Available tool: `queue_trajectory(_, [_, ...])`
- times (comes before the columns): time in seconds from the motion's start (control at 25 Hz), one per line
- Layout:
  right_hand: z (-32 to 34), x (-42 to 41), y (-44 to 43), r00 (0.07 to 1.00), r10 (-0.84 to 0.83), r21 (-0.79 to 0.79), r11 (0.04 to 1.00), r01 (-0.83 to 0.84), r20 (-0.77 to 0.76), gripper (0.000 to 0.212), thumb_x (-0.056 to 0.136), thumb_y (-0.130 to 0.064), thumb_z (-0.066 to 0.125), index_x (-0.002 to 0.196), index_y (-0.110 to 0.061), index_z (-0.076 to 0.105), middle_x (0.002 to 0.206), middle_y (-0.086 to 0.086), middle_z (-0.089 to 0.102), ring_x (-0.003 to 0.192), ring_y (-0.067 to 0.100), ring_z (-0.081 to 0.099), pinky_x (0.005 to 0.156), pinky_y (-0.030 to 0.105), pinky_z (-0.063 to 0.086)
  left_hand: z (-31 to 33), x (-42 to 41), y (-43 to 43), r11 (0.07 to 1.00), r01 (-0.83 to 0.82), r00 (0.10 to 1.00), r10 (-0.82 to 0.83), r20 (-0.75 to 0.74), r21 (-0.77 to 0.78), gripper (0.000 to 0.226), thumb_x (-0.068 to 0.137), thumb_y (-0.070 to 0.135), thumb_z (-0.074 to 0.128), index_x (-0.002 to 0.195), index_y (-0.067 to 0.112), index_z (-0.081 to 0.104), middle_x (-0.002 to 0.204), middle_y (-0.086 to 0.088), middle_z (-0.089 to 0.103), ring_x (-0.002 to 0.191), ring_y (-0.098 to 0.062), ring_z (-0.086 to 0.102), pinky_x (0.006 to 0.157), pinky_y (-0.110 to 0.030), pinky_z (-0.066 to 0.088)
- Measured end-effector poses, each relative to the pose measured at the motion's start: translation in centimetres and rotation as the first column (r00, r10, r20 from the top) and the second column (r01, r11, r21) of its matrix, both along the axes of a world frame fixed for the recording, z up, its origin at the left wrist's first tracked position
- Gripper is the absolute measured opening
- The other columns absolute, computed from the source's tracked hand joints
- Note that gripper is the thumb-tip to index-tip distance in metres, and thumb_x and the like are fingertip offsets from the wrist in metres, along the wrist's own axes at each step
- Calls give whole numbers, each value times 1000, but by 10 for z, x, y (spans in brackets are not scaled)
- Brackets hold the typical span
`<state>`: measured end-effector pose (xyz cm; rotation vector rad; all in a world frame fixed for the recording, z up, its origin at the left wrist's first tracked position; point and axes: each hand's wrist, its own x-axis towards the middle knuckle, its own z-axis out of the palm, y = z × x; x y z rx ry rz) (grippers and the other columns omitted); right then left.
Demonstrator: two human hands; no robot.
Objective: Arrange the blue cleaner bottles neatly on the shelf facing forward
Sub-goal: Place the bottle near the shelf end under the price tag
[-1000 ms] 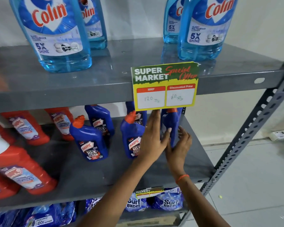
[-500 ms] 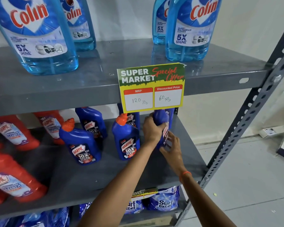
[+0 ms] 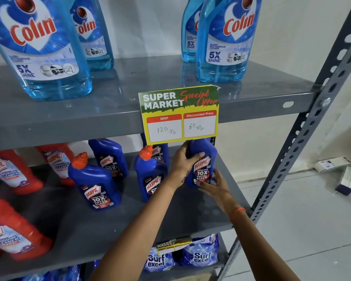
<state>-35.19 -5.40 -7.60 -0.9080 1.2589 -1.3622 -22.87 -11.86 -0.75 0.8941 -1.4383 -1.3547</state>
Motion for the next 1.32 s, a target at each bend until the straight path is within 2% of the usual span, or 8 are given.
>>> queue_trajectory(0.16, [0, -4, -6, 989, -18, 15, 1000, 21, -149, 70, 69, 1, 77, 129, -13, 43, 114, 9, 57, 98, 21, 59, 67, 19, 59, -5, 0, 6, 999, -45, 998, 47, -46, 29, 37, 78, 7, 69, 113, 12, 56, 104, -8, 67, 93, -16, 66, 80, -26, 56])
queue_trajectory(0.24, [1, -8, -11, 964, 16, 20, 1000, -11, -266, 73, 67, 1, 78, 129, -11, 40, 112, 5, 56, 97, 17, 57, 70, 17, 56, -11, 0, 8, 997, -71, 996, 71, -59, 12, 36, 78, 8, 70, 111, 14, 57, 104, -9, 68, 94, -20, 67, 81, -31, 56])
queue_trajectory(0.4, [-5, -10, -17, 923, 49, 35, 999, -38, -382, 77, 65, -6, 82, 130, -11, 40, 112, 6, 58, 105, 26, 58, 93, 38, 51, -19, 1, 14, 994, -86, 995, 83, -64, -59, 34, 79, 10, 70, 109, 15, 57, 101, -4, 69, 92, -14, 69, 78, -26, 57])
queue_trajectory(0.72, [-12, -12, -12, 909, 3, -16, 1000, -10, -418, 51, 80, 9, 60, 127, -2, 44, 111, 10, 58, 105, 24, 55, 95, 37, 47, -52, 6, 27, 995, -88, 995, 90, 42, -51, 40, 72, 23, 74, 108, 22, 56, 107, -9, 68, 97, -18, 66, 83, -31, 56])
queue_trajectory(0.88, [-4, -17, -10, 900, -17, -1, 1000, 18, -436, 47, 83, 13, 51, 127, 0, 45, 114, 11, 56, 107, 21, 52, 94, 34, 42, -79, 15, 30, 999, -26, 981, 20, 194, 27, 35, 74, 7, 72, 105, 15, 57, 103, -12, 67, 89, -12, 64, 80, -25, 51])
queue_trajectory(1.0, [-2, -20, -9, 921, 37, 71, 997, -11, -388, 46, 85, 15, 43, 128, 0, 43, 113, 11, 54, 106, 27, 53, 81, 27, 50, -81, 15, 31, 999, -18, 972, 6, 236, 49, 37, 74, 4, 72, 108, 11, 58, 105, -12, 67, 87, -7, 64, 81, -20, 51])
queue_trajectory(1.12, [-2, -23, 1, 907, 3, 87, 995, 37, -421, 43, 88, 15, 34, 127, 1, 43, 109, 11, 54, 100, 26, 52, 64, 12, 50, -78, 11, 39, 994, -3, 968, -25, 250, 110, 42, 75, 7, 72, 113, 10, 57, 111, -12, 66, 100, -19, 62, 89, -28, 50])
queue_trajectory(1.32, [-2, -28, 32, 869, -63, 127, 982, 143, -491, 38, 89, 8, 34, 123, -3, 47, 110, 9, 57, 101, 24, 55, 78, 34, 45, -77, -5, 71, 993, -38, 949, 0, 315, 114, 47, 74, 7, 72, 118, 5, 55, 109, -5, 64, 98, -15, 59, 75, -12, 48])
